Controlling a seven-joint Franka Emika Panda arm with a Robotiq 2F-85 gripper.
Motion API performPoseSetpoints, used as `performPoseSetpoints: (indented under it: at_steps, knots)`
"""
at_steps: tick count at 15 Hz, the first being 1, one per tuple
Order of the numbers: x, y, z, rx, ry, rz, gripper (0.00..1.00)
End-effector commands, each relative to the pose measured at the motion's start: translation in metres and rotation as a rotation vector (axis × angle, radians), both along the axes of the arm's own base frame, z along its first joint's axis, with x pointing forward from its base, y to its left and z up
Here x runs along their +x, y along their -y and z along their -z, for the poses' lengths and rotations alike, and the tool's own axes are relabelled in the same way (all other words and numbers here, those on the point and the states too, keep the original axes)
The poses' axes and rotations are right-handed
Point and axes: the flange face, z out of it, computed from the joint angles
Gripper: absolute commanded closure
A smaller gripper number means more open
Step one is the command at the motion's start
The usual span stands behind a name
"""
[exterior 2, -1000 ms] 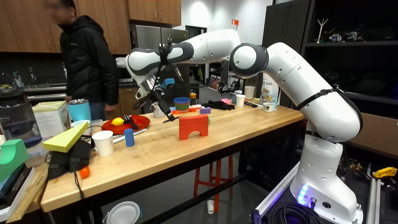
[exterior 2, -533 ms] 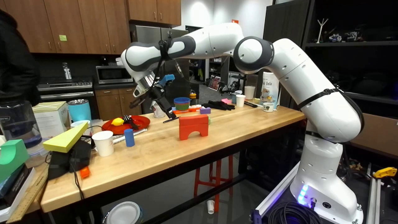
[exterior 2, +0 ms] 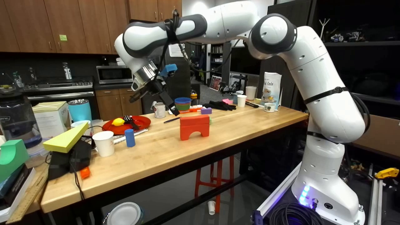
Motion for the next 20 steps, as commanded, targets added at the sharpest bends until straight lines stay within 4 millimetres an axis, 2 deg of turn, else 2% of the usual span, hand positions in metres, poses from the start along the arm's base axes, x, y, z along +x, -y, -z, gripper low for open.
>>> performPoseSetpoints:
  at_steps: [1,5,9,12,15,17,19,20]
  knots:
    - [-0.046,-0.014,0.0,0.014,0.041,0.1,0.0]
    - [-0.085,-0.049,0.022,0.107,0.068,0.208,0.0]
    - [-0.123,-0.088,0.055,0.229,0.095,0.344,0.0]
    - [-0.146,-0.111,0.08,0.307,0.132,0.437,0.0]
    - [-0.166,-0.122,0.101,0.351,0.169,0.495,0.0]
    - [-0.175,-0.121,0.112,0.363,0.191,0.502,0.0]
    - [-0.178,-0.114,0.125,0.367,0.204,0.464,0.0]
    - [-0.17,-0.128,0.126,0.359,0.172,0.471,0.0]
